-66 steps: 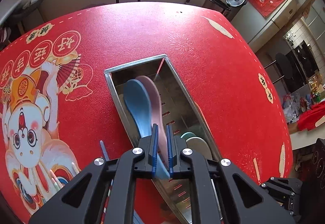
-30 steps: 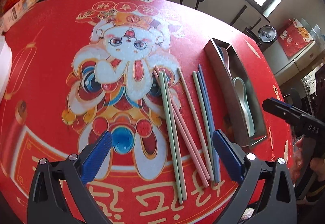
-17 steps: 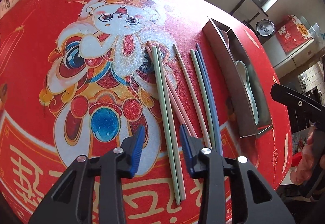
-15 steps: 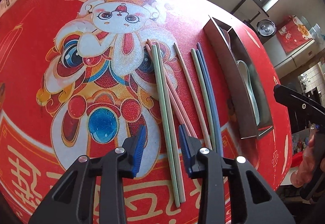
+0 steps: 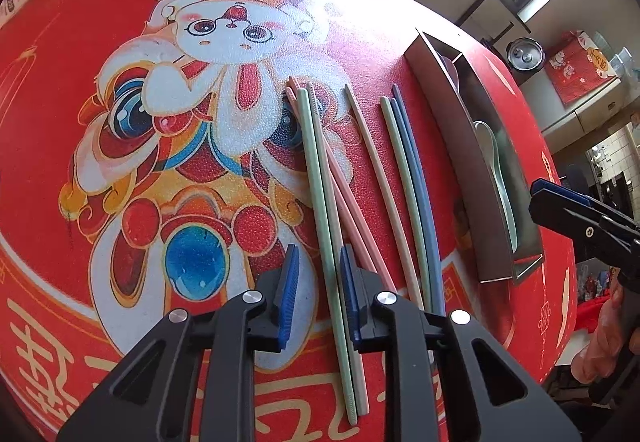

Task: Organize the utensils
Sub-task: 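Lower the right tool onto the blue chopsticks while the left tool closes on green chopsticks, then lift the blue and green chopsticks with both tools and carry them toward the steel tray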

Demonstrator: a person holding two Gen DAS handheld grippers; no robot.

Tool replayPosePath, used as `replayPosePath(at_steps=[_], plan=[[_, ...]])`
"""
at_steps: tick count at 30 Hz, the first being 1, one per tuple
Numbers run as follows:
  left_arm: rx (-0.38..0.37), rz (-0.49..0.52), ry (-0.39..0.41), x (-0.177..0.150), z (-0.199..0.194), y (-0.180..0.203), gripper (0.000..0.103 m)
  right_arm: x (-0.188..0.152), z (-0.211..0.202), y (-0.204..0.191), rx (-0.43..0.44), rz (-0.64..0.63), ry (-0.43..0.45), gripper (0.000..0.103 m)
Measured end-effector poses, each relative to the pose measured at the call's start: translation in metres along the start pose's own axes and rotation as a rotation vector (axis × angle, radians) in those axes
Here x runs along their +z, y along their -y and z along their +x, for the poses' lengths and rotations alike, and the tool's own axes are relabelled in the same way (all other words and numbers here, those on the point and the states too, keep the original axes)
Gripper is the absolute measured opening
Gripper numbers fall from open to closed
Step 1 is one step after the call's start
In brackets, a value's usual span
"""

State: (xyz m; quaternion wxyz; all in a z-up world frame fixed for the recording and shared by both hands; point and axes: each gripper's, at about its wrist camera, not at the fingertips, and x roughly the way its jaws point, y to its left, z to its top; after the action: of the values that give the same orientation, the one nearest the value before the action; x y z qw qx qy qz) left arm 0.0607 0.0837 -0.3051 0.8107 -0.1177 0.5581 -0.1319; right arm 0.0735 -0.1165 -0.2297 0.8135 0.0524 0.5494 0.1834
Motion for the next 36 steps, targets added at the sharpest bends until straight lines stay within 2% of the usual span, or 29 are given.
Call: replayPosePath(at_steps=[3,9,12,15,16,19,26,36], plan=[[0.023,0.012,0.003,0.001,0.0,0.0,0.013,0.0,0.006,-0.006,0.009,-0.009,-0.014,0.049],[0.012,0.027,0.006,0.002,0.0,-0.003,0.012,0.001,0.013,-0.014,0.017,-0.021,-0.036,0.043],[0.006,0.02,0.004,0.001,-0.002,-0.007,0.012,0.001,0.018,-0.017,0.014,-0.031,-0.05,0.036],[-0.005,0.004,0.004,-0.002,-0.006,-0.016,0.011,-0.001,0.025,-0.022,0.011,-0.052,-0.07,0.024],[-0.01,-0.001,0.003,-0.002,-0.007,-0.018,0.011,-0.001,0.028,-0.024,0.007,-0.063,-0.078,0.017],[-0.017,-0.006,0.004,-0.005,-0.009,-0.023,0.011,-0.003,0.036,-0.032,-0.015,-0.092,-0.105,0.01],[-0.025,-0.011,0.016,-0.007,-0.015,-0.033,0.011,0.002,0.062,-0.038,-0.1,-0.104,-0.172,0.007],[-0.041,-0.029,0.024,-0.007,-0.024,-0.056,0.011,0.014,0.089,-0.036,-0.118,-0.051,-0.201,0.007]])
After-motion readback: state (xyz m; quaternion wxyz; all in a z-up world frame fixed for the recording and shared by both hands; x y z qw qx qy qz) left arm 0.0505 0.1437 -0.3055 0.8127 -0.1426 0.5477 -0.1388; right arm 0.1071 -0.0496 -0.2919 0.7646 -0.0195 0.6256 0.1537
